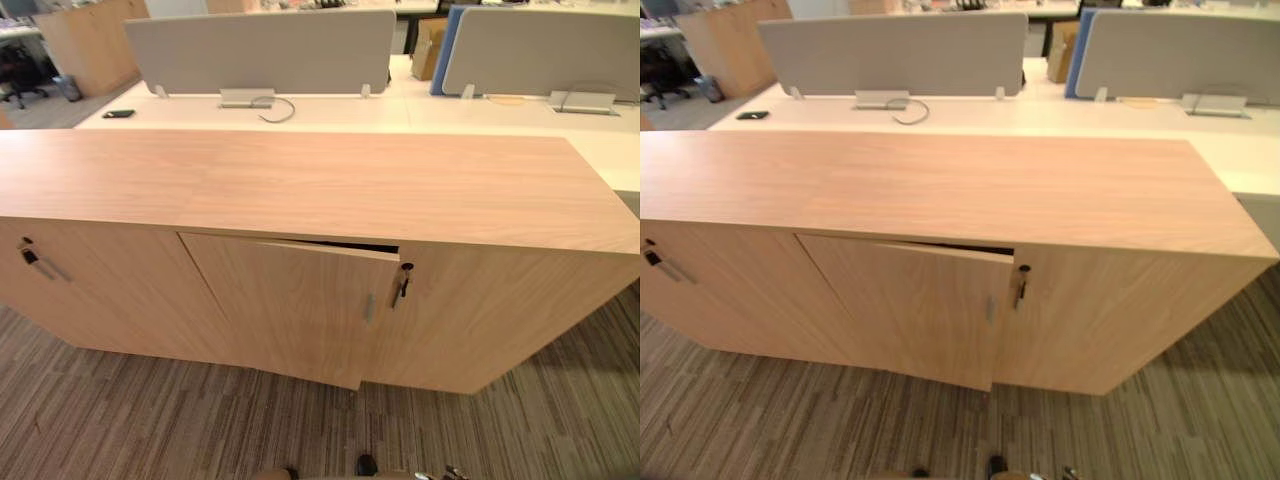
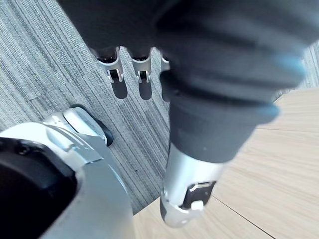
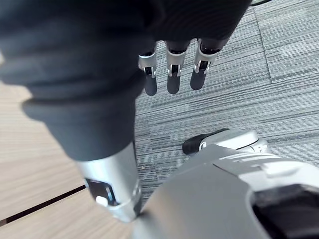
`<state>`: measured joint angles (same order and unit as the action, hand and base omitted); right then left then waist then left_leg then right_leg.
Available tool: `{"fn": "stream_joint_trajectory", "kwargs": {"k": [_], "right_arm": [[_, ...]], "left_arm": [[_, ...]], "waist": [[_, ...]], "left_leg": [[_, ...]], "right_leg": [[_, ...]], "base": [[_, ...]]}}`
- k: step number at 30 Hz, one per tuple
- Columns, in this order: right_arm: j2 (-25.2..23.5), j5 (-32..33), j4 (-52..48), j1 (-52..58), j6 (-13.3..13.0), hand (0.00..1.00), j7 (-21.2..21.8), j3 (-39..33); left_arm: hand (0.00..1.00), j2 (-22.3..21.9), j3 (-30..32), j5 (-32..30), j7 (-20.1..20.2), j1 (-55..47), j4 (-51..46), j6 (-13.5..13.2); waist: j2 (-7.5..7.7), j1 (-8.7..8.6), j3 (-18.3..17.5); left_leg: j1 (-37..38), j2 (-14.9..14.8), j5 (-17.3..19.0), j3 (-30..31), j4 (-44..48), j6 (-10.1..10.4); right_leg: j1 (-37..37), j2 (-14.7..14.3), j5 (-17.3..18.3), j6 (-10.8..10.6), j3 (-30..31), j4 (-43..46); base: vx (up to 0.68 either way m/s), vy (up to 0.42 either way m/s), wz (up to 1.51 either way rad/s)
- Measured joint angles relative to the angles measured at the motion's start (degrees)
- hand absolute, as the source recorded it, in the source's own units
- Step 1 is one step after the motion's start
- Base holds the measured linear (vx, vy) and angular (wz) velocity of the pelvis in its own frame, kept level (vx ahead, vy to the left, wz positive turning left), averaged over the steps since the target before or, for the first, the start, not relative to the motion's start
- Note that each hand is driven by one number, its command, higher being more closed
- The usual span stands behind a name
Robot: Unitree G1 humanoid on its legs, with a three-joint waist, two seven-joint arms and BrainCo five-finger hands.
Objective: Walk over to the cabinet, pick up the folder, carry it to the office cabinet, place the folder inside the office cabinet, then close the office cabinet door
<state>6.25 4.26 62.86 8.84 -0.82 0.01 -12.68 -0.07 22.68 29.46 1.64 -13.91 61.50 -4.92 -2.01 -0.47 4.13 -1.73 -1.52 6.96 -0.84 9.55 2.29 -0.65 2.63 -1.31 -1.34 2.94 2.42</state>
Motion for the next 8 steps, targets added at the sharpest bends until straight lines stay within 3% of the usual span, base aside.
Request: {"fn": "stream_joint_trajectory", "kwargs": {"k": [5,8], "right_arm": [[0.25,1.43,0.54,2.2,-0.4,0.0,0.34,0.25],[-0.22,1.61,1.52,2.28,-0.41,0.0,0.57,-2.08]], "left_arm": [[0.0,0.2,0.03,-5.84,0.23,-0.08,0.55,-0.02],[0.0,1.64,-3.39,-10.46,-0.1,0.23,0.53,-0.38]], "waist": [[-0.05,-0.13,-2.27],[-0.03,-0.12,-2.85]], "left_leg": [[4.17,-0.14,-4.28,1.05,-6.84,0.16],[5.83,-0.48,-4.21,1.3,-7.98,0.33]], "right_leg": [[2.67,-0.18,0.33,-0.6,-1.29,-3.21],[4.16,-0.52,0.7,-0.61,-2.06,-4.77]], "base": [[0.19,-0.003,0.08],[0.19,-0.011,0.07]]}}
